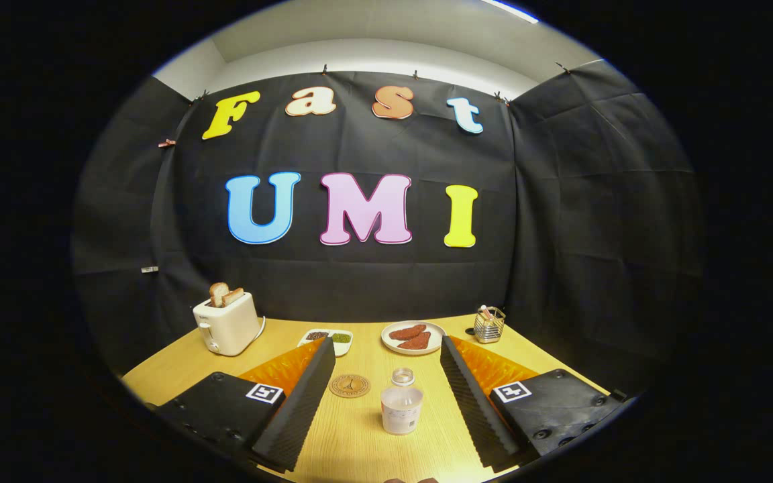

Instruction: Take the bottle from table, then pour the juice into the cup, finally place the bottle on the coaster

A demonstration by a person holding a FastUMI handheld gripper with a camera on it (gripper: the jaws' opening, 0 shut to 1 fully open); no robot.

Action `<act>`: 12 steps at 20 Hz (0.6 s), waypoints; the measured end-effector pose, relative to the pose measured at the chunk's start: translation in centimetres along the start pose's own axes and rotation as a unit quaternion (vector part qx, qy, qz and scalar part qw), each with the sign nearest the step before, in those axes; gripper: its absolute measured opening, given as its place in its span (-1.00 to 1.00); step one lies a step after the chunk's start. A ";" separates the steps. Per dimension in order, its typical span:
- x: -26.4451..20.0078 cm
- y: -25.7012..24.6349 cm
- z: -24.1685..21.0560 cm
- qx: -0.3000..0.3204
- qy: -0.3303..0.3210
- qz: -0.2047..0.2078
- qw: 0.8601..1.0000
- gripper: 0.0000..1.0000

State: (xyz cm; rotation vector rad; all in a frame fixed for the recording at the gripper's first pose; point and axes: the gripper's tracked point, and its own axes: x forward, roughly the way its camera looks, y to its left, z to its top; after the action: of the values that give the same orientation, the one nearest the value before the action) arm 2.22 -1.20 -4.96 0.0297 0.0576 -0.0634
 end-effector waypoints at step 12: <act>7.3 -2.0 -11.8 0.019 0.074 0.023 0.997 0.95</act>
State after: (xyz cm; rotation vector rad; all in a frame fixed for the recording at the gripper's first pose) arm 8.70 -3.25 -17.21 0.0738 0.2045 -0.0152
